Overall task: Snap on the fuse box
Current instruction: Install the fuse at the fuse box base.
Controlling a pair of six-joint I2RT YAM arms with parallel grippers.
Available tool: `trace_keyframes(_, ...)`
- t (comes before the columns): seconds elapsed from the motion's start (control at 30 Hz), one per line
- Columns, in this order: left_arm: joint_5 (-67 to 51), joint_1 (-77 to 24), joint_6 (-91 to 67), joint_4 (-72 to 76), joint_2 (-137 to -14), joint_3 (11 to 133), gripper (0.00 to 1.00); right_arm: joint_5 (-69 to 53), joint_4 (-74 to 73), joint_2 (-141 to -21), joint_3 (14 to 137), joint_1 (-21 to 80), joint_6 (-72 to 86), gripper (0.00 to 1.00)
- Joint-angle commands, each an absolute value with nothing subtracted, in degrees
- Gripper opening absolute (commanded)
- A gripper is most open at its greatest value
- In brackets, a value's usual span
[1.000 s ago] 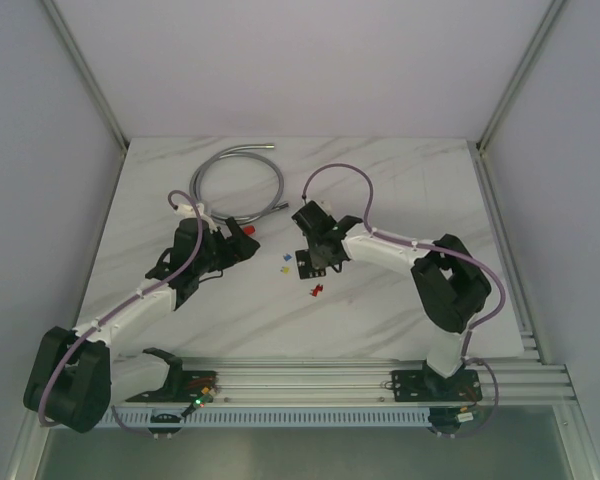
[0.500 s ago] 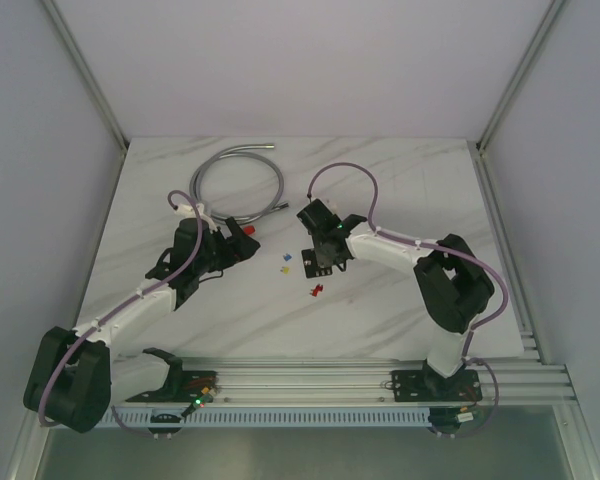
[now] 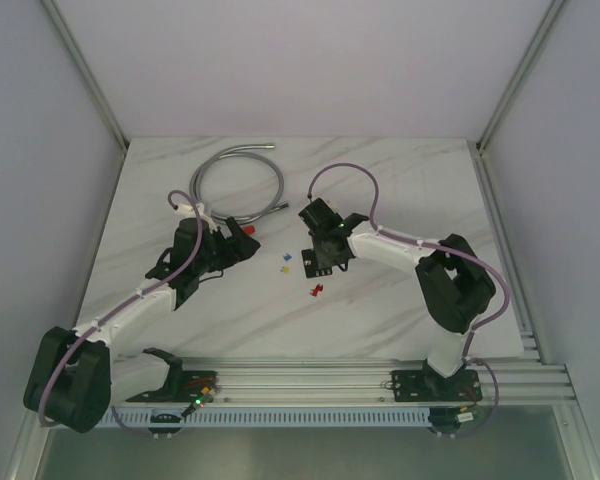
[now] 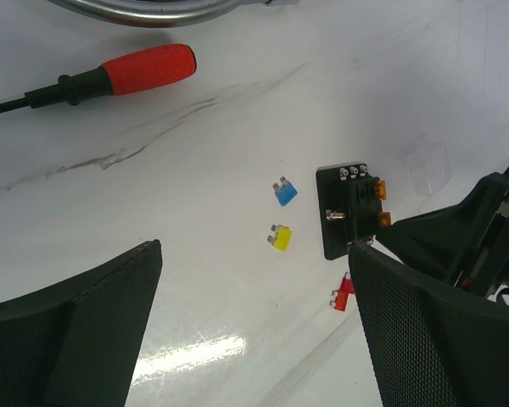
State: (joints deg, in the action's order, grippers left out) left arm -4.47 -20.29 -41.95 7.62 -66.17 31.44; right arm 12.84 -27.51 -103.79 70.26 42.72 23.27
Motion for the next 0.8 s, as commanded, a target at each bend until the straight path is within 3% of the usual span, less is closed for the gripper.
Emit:
trace_keyframes(0.0, -5.3, -20.0, -42.0, 6.9, -66.3, 33.2, 1.00, 11.4, -28.5, -101.5, 72.7, 42.0, 22.9, 0.35)
trace_keyframes(0.4, -5.3, -20.0, -41.7, 6.8, -66.5, 33.3, 1.00, 8.8, -29.2, -103.5, 74.1, 40.4, 23.1, 0.21)
trace_keyframes(0.77, -5.2, -20.0, -41.6, 6.5, -66.0, 33.2, 1.00, 7.8, -30.3, -105.7, 74.9, 40.4, 23.3, 0.16)
